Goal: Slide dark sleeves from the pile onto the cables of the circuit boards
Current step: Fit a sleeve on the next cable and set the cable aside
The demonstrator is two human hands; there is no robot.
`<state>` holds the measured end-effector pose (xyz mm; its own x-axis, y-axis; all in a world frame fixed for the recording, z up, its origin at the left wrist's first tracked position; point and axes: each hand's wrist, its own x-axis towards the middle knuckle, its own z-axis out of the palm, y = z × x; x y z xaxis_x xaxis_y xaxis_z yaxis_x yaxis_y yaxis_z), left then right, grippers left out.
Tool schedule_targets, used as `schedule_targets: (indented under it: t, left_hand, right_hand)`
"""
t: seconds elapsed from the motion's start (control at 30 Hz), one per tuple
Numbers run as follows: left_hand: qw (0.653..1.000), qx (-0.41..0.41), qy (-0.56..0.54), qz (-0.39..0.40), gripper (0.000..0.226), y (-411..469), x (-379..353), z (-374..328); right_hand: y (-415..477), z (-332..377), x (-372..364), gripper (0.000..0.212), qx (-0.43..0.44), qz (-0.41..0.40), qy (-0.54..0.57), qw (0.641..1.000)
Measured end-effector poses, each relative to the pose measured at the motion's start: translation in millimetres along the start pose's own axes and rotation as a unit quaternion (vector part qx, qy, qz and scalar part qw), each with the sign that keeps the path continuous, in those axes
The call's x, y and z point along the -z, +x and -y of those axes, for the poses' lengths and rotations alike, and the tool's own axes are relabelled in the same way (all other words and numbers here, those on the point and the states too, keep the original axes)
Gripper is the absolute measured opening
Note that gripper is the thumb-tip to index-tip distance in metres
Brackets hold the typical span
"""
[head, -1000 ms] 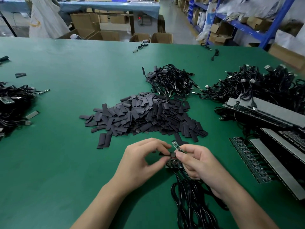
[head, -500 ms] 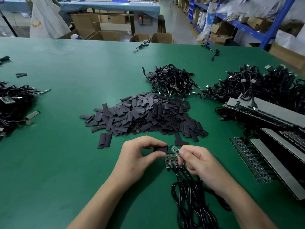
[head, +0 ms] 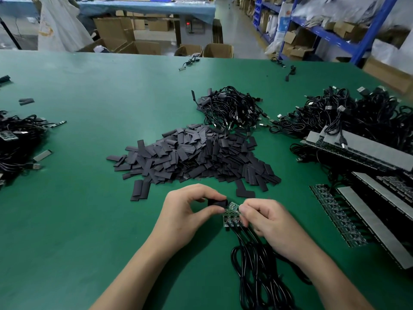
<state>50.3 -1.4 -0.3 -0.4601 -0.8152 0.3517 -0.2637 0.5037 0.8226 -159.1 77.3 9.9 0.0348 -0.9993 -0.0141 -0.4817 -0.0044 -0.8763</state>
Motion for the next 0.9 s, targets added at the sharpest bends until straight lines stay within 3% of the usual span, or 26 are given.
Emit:
schedule_targets:
  t: [0.53, 0.9]
  left_hand:
    - [0.999, -0.008, 0.046, 0.011, 0.017, -1.9, -0.5, 0.3]
    - [0.995, -0.049, 0.053, 0.061, 0.017, -0.4, 6.2, 3.3]
  right_hand:
    - [-2.6, 2.2, -0.5, 0.040, 0.007, 0.004, -0.049, 0.999]
    - [-2.2, 1.0, -2.5, 0.039, -0.002, 0.000, -0.071, 0.998]
